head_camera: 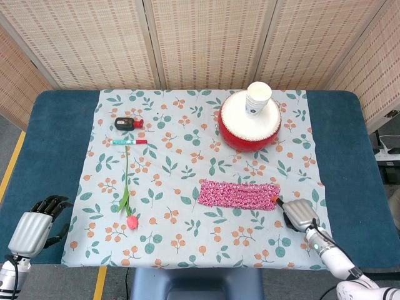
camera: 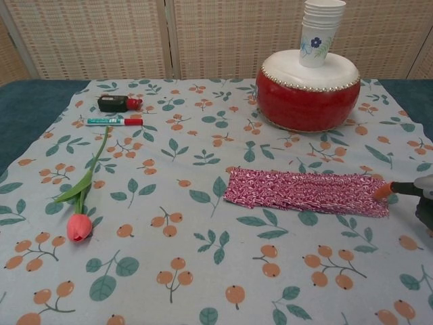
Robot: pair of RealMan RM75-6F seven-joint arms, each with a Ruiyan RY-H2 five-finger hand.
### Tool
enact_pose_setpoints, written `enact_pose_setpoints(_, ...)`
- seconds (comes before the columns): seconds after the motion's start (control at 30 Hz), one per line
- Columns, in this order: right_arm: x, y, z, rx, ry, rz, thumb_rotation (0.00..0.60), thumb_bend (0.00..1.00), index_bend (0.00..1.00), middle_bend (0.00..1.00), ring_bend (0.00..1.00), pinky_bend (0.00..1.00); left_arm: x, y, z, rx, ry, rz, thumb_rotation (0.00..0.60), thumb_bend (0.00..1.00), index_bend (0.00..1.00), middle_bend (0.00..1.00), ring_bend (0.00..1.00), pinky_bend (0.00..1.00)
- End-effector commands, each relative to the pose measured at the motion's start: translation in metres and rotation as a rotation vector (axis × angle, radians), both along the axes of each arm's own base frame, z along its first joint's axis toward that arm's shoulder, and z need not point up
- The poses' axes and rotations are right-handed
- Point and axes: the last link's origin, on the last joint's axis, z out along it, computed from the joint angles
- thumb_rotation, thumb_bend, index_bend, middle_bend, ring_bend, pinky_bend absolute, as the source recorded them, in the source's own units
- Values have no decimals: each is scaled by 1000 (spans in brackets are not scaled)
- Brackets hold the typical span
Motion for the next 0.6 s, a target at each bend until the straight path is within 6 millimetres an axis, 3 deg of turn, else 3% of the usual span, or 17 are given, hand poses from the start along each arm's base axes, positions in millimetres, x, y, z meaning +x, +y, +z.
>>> enact_pose_setpoints(0.03, -2, -1, 0, 3, 18, 0, 600, 883, 178, 781, 769, 633, 0, 0, 0, 0, 0, 2, 600, 378, 301, 231, 190, 317)
enact_pose_setpoints(0.6, -32, 22, 34, -3, 212, -31, 600, 883, 255, 781, 769, 632, 0, -1, 1, 4, -5, 0, 600, 377, 301, 231, 192, 316)
